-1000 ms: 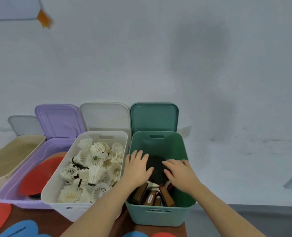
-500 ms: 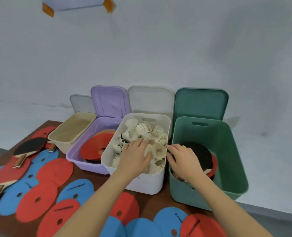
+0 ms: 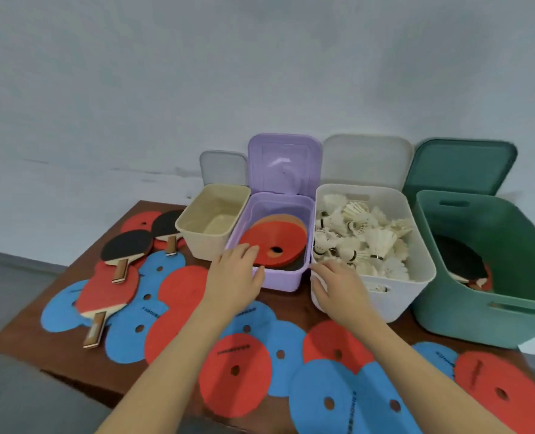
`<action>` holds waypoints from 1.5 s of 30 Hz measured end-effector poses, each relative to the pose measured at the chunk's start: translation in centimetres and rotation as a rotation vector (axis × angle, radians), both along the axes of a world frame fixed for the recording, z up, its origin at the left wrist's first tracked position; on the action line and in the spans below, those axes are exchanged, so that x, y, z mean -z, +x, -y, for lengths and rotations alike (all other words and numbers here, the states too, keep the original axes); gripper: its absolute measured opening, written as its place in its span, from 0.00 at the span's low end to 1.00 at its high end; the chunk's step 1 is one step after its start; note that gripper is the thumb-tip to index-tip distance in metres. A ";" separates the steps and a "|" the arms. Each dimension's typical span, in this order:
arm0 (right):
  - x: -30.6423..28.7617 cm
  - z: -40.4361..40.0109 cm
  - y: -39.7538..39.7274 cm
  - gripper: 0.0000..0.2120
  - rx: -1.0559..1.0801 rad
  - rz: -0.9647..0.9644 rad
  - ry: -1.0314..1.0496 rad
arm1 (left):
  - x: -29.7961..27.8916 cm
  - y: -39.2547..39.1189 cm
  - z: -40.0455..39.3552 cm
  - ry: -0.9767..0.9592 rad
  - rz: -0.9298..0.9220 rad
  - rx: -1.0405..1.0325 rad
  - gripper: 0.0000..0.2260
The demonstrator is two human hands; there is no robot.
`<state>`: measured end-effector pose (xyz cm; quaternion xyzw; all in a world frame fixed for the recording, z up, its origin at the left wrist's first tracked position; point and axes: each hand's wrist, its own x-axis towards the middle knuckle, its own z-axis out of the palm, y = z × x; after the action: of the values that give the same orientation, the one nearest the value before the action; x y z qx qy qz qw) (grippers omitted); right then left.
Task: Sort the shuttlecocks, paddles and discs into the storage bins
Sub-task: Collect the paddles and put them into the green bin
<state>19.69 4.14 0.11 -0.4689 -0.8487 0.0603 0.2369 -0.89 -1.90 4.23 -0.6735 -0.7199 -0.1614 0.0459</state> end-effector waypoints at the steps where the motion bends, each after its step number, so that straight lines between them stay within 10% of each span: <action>1: 0.1 0.8 -1.3 0.18 0.019 0.014 0.015 | 0.2 -1.4 0.7 -0.010 0.005 -0.009 0.18; 21: 4.1 -0.7 -20.9 0.16 -0.340 0.031 -0.164 | 5.1 -17.6 4.1 -0.135 0.080 -0.414 0.20; 37: 7.6 -4.2 -41.6 0.17 -0.289 0.125 -0.284 | 11.2 -39.4 -0.1 -0.233 0.177 -0.337 0.16; 45: 9.8 -6.2 -52.8 0.38 -0.070 0.384 -0.432 | 14.4 -51.3 -5.8 -0.445 0.138 -0.205 0.26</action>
<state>-33.13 10.37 -9.66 -0.4818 -0.8612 0.1577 -0.0354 -52.23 3.90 -10.17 -0.5780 -0.8036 -0.0391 -0.1365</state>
